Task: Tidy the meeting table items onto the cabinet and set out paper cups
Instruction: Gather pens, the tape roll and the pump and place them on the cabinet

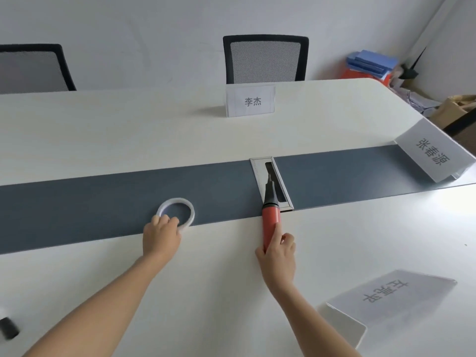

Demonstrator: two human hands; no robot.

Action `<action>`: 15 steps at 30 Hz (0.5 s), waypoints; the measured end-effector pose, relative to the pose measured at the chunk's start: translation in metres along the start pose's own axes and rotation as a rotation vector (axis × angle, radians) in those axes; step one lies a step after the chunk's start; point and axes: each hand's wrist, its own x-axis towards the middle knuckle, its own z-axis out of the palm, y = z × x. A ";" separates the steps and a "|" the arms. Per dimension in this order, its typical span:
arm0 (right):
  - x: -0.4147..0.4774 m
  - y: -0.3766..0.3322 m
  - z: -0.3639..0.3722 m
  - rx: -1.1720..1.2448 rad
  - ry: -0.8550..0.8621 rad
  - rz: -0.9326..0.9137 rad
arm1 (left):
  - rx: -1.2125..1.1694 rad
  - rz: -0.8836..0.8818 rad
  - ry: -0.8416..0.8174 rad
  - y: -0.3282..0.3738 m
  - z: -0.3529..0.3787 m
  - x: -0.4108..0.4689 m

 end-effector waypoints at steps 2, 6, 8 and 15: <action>-0.022 -0.002 0.002 0.018 -0.022 -0.018 | -0.064 0.021 0.075 -0.011 0.002 -0.053; -0.079 -0.004 0.006 0.056 -0.061 -0.081 | -0.186 -0.049 0.063 -0.023 0.008 -0.173; -0.110 -0.001 0.010 0.067 -0.067 -0.109 | -0.196 -0.079 0.038 -0.031 0.008 -0.226; -0.223 0.011 0.031 0.136 -0.130 -0.222 | -0.420 -0.289 0.153 -0.073 -0.015 -0.358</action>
